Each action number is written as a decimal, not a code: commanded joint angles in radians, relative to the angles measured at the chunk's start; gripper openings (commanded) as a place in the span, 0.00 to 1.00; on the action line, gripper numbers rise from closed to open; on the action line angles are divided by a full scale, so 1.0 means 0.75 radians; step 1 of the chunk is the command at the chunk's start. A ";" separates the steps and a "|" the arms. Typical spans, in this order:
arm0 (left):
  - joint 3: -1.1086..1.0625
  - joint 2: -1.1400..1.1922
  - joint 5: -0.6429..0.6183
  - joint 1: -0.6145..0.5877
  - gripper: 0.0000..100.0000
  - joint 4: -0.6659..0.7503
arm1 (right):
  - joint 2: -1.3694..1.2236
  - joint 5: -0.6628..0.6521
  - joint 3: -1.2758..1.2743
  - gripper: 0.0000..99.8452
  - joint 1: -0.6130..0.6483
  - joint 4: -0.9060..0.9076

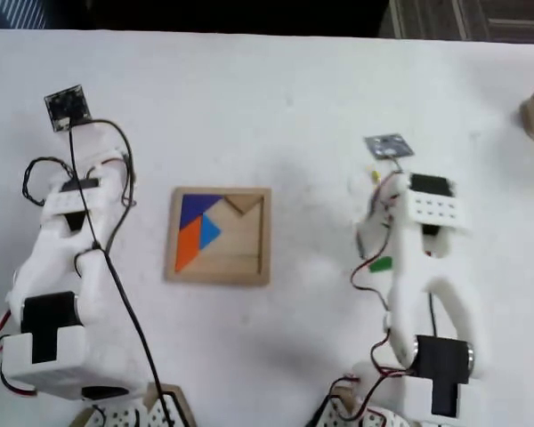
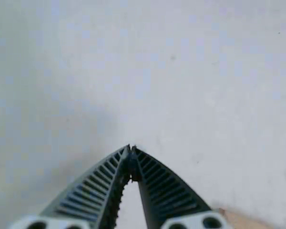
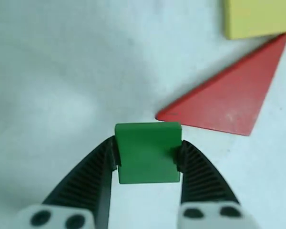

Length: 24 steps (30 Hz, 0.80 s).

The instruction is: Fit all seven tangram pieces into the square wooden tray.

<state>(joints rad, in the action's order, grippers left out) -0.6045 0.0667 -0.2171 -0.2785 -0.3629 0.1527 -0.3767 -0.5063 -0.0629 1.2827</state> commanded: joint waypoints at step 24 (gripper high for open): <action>0.070 -0.007 -0.002 0.024 0.02 -0.004 | -0.500 0.266 0.501 0.04 0.889 -0.418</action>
<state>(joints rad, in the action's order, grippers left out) -0.6045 0.0667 -0.2171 -0.2785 -0.3629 -0.1834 -0.1327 -0.2685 0.5923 0.9160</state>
